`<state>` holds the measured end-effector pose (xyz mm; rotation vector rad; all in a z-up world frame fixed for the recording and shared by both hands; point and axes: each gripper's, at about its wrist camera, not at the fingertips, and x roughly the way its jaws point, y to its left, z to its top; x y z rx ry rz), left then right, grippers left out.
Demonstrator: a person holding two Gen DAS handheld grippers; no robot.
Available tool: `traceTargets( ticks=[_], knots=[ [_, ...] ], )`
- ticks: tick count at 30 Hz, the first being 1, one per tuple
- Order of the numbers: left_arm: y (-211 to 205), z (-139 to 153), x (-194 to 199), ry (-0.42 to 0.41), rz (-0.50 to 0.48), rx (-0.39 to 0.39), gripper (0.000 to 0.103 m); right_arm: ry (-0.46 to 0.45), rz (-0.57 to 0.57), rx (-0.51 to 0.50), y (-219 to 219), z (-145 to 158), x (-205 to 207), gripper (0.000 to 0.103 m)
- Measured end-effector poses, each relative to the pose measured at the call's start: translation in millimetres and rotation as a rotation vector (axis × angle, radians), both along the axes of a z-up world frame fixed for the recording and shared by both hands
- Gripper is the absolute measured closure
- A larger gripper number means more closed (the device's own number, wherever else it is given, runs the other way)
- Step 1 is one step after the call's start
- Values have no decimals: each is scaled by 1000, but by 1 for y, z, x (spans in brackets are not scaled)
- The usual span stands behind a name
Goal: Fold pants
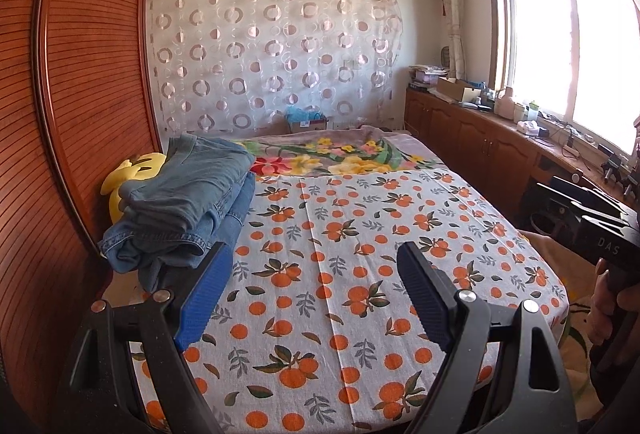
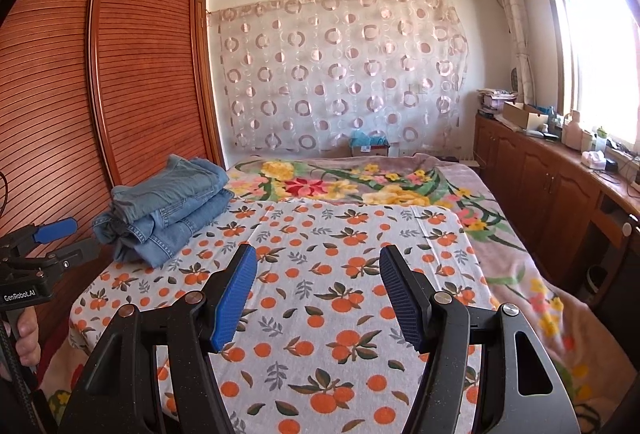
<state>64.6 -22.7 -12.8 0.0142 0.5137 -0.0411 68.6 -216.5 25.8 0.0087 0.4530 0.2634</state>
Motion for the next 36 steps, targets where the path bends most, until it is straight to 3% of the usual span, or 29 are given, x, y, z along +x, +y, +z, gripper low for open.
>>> traceTargets(
  ticks=[36],
  knots=[
    [3, -1, -2, -13, 19, -12, 18, 0, 8, -3, 1, -7, 7, 37]
  ],
)
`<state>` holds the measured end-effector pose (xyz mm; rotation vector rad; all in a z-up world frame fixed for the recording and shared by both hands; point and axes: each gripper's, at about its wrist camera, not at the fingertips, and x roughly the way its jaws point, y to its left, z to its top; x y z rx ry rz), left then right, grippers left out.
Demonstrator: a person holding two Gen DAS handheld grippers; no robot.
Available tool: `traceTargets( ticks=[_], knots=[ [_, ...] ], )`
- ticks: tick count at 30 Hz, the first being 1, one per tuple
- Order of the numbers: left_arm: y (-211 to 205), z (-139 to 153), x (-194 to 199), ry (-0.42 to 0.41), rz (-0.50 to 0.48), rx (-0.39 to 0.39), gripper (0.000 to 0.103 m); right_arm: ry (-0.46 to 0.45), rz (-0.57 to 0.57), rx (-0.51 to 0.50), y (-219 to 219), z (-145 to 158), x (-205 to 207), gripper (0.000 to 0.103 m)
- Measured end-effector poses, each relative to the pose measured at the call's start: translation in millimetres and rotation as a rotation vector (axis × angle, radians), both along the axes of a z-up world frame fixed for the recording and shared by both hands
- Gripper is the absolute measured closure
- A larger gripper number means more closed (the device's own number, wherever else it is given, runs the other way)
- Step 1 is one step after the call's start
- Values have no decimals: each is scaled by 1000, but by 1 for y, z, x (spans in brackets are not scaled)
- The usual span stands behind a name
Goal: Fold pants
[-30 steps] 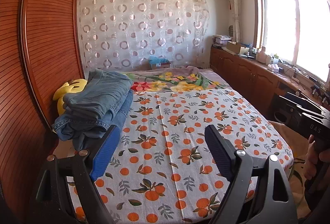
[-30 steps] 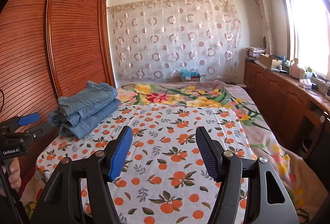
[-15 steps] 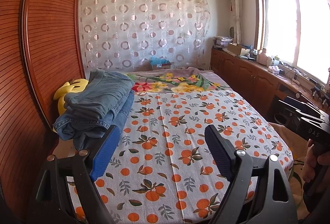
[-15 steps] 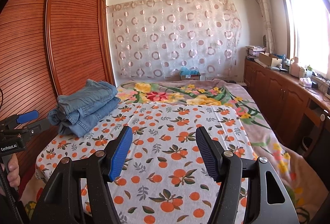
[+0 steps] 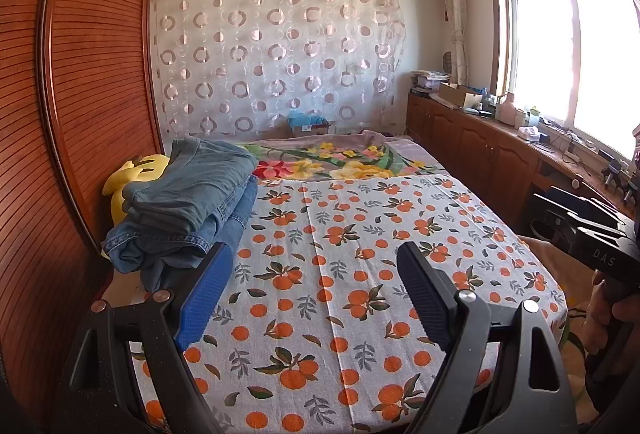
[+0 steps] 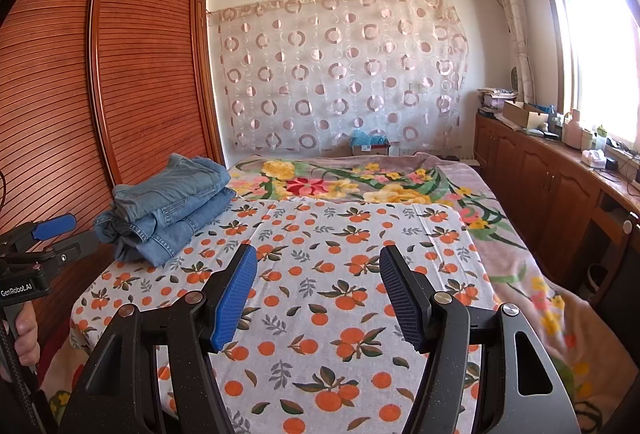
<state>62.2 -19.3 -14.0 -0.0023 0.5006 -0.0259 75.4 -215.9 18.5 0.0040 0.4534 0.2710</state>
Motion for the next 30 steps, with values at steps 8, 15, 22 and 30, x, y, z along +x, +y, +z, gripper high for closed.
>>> traceTargets(
  ticks=[8, 15, 22, 30],
  knots=[
    [0, 0, 0, -1, -1, -2, 18, -3, 1, 1, 2, 1, 1, 37],
    [0, 0, 0, 0, -1, -2, 18, -2, 2, 0, 2, 1, 1, 37],
    [-1, 0, 0, -1, -1, -1, 18, -3, 1, 0, 2, 0, 0, 37],
    [-1, 0, -1, -2, -2, 0, 18, -2, 1, 2, 3, 0, 0, 37]
  ],
)
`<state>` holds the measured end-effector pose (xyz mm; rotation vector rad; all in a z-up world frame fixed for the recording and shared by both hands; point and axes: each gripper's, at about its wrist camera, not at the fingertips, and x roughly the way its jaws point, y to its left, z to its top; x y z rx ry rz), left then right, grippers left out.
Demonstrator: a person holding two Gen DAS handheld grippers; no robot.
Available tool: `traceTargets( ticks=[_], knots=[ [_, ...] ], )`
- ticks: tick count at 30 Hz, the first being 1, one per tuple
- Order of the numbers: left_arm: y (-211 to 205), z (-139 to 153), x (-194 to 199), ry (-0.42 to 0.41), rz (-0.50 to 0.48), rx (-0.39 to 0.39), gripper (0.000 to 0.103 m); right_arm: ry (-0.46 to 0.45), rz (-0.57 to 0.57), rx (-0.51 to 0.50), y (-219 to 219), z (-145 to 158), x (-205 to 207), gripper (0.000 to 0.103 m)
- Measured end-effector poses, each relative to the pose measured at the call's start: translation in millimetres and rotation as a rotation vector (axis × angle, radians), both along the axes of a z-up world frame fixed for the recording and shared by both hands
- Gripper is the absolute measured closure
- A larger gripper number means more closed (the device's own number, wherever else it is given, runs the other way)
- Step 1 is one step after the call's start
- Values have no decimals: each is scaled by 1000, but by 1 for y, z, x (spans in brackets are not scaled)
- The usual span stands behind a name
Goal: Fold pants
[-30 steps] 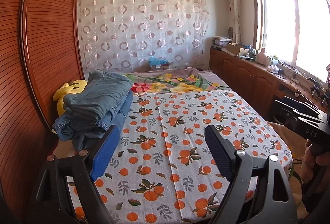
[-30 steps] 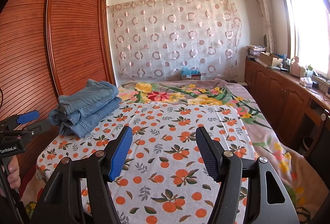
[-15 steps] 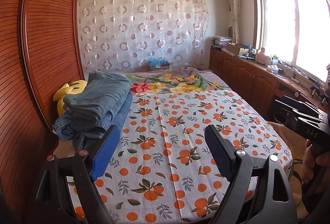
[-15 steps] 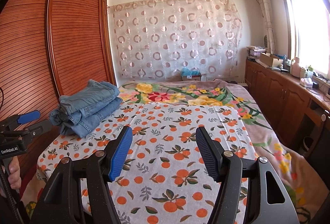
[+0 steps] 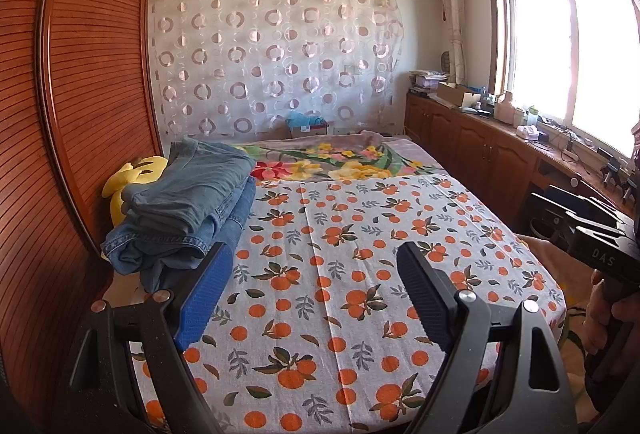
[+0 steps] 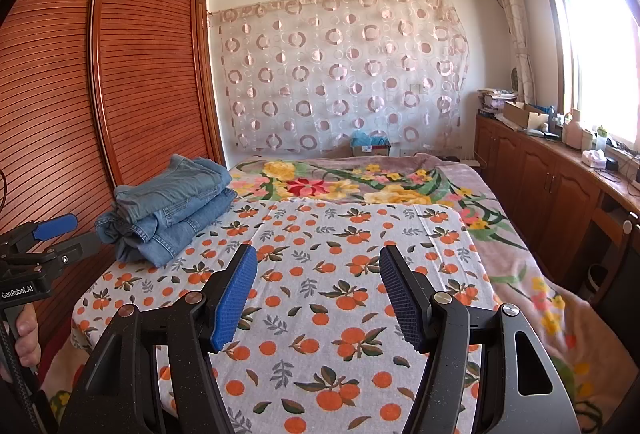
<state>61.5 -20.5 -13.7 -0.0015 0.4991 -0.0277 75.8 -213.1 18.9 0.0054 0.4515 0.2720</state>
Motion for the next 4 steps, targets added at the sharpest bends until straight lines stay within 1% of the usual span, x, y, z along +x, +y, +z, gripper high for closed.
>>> traceTargets(
  ticks=[4],
  knots=[
    [-1, 0, 0, -1, 2, 1, 18, -1, -1, 0, 0, 0, 0, 37]
  ],
)
